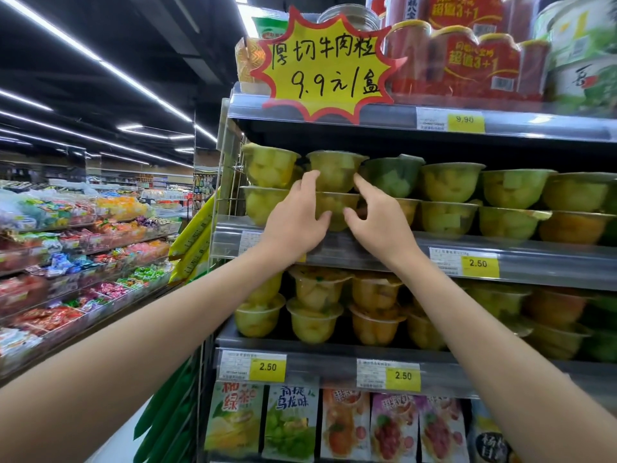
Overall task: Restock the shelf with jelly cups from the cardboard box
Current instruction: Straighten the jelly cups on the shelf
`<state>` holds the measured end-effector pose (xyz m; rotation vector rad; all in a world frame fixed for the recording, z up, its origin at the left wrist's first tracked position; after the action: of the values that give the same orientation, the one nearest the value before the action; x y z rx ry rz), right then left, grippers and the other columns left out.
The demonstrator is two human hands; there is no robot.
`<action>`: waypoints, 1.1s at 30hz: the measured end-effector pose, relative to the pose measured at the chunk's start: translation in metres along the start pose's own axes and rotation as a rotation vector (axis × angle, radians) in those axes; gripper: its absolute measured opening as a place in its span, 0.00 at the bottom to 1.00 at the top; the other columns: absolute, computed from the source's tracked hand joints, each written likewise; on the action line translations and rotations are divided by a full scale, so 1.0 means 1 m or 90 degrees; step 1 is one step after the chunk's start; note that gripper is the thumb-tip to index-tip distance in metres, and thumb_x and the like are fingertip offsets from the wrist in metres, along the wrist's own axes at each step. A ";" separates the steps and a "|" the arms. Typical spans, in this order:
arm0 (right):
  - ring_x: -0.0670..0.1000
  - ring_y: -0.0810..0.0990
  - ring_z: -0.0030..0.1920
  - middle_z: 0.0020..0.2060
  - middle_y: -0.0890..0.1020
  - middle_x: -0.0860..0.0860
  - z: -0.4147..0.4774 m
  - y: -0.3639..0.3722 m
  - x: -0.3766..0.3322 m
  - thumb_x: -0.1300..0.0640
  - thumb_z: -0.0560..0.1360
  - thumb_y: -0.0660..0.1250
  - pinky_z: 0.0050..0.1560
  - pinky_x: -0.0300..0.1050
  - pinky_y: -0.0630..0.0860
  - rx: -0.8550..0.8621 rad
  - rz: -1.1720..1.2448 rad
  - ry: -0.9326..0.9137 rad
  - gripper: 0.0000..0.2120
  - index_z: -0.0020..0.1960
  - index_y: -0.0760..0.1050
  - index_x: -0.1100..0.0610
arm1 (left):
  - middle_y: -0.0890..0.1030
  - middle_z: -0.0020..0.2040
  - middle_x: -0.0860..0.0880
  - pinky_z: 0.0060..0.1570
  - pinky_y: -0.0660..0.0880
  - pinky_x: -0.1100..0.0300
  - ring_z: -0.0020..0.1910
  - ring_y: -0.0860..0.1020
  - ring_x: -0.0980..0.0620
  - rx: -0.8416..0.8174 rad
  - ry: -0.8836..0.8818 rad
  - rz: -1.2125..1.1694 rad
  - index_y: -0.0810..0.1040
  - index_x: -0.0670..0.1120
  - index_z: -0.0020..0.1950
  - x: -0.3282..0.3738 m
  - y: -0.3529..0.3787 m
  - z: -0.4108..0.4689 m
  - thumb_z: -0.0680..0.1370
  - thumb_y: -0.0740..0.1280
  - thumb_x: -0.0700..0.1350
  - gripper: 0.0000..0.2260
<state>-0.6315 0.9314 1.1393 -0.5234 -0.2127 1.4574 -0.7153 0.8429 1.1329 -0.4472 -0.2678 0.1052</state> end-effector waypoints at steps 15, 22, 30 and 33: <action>0.52 0.76 0.62 0.65 0.76 0.55 -0.007 -0.018 -0.020 0.57 0.78 0.65 0.59 0.41 0.73 0.091 -0.026 -0.010 0.22 0.70 0.69 0.60 | 0.73 0.64 0.48 0.43 0.78 0.51 0.52 0.78 0.49 0.115 0.029 0.031 0.68 0.45 0.68 -0.006 -0.037 -0.017 0.78 0.64 0.43 0.19; 0.46 0.79 0.43 0.61 0.77 0.55 -0.003 0.005 -0.070 0.61 0.78 0.65 0.50 0.41 0.78 0.080 0.070 -0.091 0.19 0.68 0.71 0.61 | 0.70 0.63 0.41 0.57 0.69 0.62 0.62 0.68 0.45 0.219 0.031 0.062 0.68 0.39 0.66 -0.038 -0.074 -0.029 0.75 0.66 0.38 0.20; 0.51 0.62 0.74 0.74 0.65 0.54 0.008 0.052 -0.074 0.60 0.78 0.64 0.70 0.38 0.58 -0.055 0.107 -0.010 0.30 0.77 0.57 0.60 | 0.64 0.75 0.46 0.56 0.73 0.51 0.68 0.70 0.45 0.069 -0.021 0.051 0.57 0.46 0.77 -0.062 -0.063 -0.025 0.78 0.64 0.43 0.29; 0.51 0.62 0.74 0.74 0.65 0.54 0.009 0.057 -0.073 0.60 0.78 0.64 0.71 0.39 0.59 -0.069 0.112 -0.005 0.30 0.77 0.57 0.59 | 0.64 0.75 0.47 0.61 0.72 0.50 0.70 0.68 0.46 0.053 -0.014 0.043 0.57 0.47 0.77 -0.064 -0.063 -0.024 0.78 0.65 0.42 0.29</action>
<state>-0.6946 0.8633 1.1337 -0.6380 -0.2585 1.6251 -0.7679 0.7666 1.1251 -0.3729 -0.2689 0.1862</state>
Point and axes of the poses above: each hand's wrist, its own z-axis towards the middle knuckle, its own y-axis out of the palm, x = y × z, the point moved 10 cm from there along z, towards the middle knuckle
